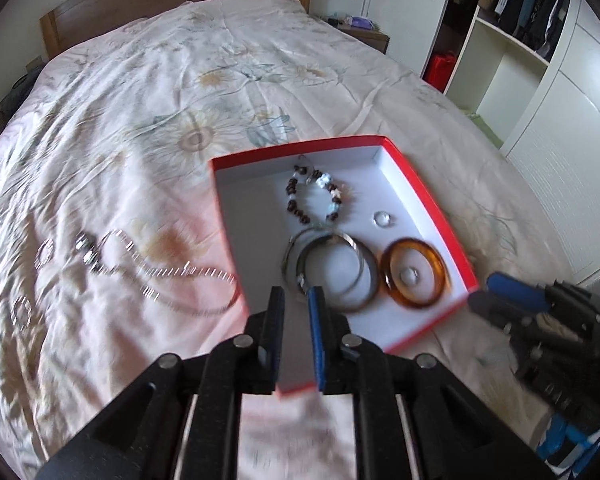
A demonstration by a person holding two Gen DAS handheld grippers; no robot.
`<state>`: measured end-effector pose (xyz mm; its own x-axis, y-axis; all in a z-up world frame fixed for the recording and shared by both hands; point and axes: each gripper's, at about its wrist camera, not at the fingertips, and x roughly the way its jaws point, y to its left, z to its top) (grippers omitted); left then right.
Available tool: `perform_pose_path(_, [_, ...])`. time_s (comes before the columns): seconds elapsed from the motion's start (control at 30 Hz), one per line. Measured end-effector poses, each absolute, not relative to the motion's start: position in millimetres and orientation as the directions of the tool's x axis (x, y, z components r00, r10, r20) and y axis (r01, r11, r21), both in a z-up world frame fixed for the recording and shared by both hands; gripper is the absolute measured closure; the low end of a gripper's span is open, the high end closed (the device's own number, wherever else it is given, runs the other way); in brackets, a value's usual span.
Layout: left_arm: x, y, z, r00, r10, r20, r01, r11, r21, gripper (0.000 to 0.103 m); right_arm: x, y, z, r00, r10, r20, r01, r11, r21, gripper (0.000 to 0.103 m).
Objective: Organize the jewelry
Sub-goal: 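Open the left tool to drop the bangle while the right tool releases the ring into the box, then withdraw both tools from the red box toward the jewelry on the duvet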
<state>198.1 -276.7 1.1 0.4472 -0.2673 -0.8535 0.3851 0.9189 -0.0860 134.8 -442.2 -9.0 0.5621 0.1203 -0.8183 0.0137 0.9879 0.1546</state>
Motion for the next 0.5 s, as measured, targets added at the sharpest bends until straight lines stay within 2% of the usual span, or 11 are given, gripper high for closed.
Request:
perform_pose_path(0.37, [120, -199, 46, 0.505, -0.268, -0.820, 0.303, 0.945, -0.123, 0.082, 77, -403, 44, 0.640, 0.161, -0.751, -0.008, 0.979, 0.204, 0.065])
perform_pose_path(0.43, [108, -190, 53, 0.523, -0.254, -0.813, 0.281, 0.953, -0.116, 0.075, 68, -395, 49, 0.649, 0.167, -0.743, -0.016, 0.978, 0.207, 0.063])
perform_pose_path(0.5, [96, -181, 60, 0.545, -0.248, -0.801, 0.267, 0.957, -0.115, 0.074, 61, -386, 54, 0.654, 0.175, -0.736, -0.026, 0.978, 0.209, 0.062])
